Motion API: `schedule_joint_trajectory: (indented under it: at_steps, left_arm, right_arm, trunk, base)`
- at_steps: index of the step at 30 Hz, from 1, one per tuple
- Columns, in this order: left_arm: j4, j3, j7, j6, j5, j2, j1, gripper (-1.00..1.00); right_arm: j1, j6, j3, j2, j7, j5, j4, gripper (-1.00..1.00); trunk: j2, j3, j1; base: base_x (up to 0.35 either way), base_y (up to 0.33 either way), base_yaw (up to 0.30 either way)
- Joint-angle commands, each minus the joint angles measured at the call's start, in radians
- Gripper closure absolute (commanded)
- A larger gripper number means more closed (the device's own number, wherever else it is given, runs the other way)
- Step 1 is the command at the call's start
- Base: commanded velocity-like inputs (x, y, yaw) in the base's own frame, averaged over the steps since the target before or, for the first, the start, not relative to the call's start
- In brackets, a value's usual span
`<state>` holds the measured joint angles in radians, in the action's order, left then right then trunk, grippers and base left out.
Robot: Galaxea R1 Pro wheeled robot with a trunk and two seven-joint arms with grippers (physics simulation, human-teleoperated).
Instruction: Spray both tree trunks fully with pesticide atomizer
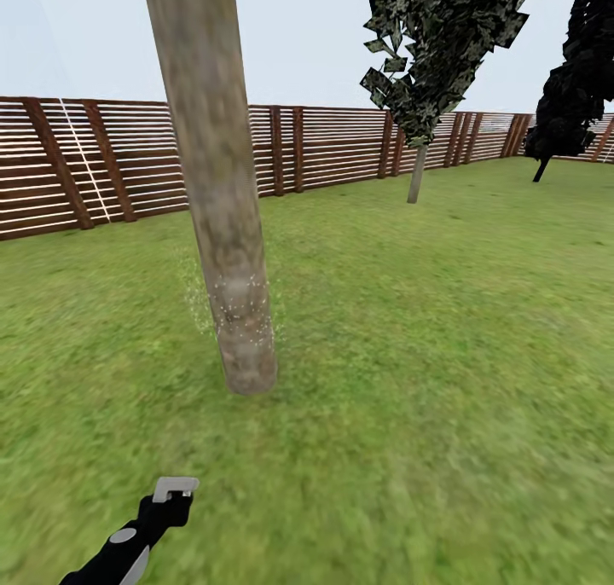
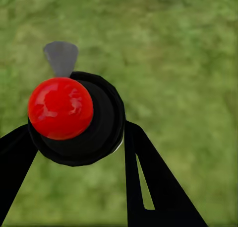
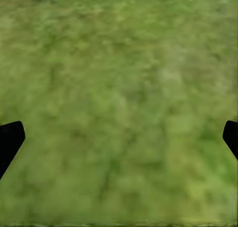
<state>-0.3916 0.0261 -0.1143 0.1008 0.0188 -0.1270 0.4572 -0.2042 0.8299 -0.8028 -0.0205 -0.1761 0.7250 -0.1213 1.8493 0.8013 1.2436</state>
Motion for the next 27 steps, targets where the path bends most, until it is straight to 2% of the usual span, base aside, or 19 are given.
schedule_joint_trajectory:
  at_steps: [1,3,11,20,27]
  left_arm:
    - [0.0,0.0,0.0,0.0,0.0,0.0,0.0,1.0]
    - [0.0,0.0,0.001,0.0,0.0,0.0,0.0,1.0]
    - [0.0,0.0,0.001,0.0,0.001,0.0,0.0,1.0]
    - [0.002,-0.002,0.0,0.007,-0.003,0.019,0.0,1.0]
    - [0.0,-0.002,0.001,0.006,-0.005,0.018,0.0,1.0]
  right_arm:
    - [0.0,0.0,-0.001,0.0,0.0,-0.001,0.008,-1.0]
    - [0.0,0.0,-0.001,0.001,0.001,-0.001,0.014,-1.0]
    - [0.0,0.0,-0.001,0.001,0.001,-0.001,0.015,-1.0]
    - [0.0,0.0,-0.001,0.001,0.001,-0.001,0.015,-1.0]
    - [0.0,0.0,-0.001,0.001,0.001,-0.001,0.015,-1.0]
  trunk:
    - [-0.007,-0.003,-0.004]
    - [-0.021,-0.01,-0.012]
    - [-0.021,-0.01,-0.012]
    - [-0.021,-0.01,-0.012]
    - [-0.021,-0.01,-0.012]
  base:
    - [0.0,0.0,0.0]
    - [0.0,0.0,0.0]
    - [0.0,0.0,0.0]
    - [0.0,0.0,0.0]
    - [0.0,0.0,0.0]
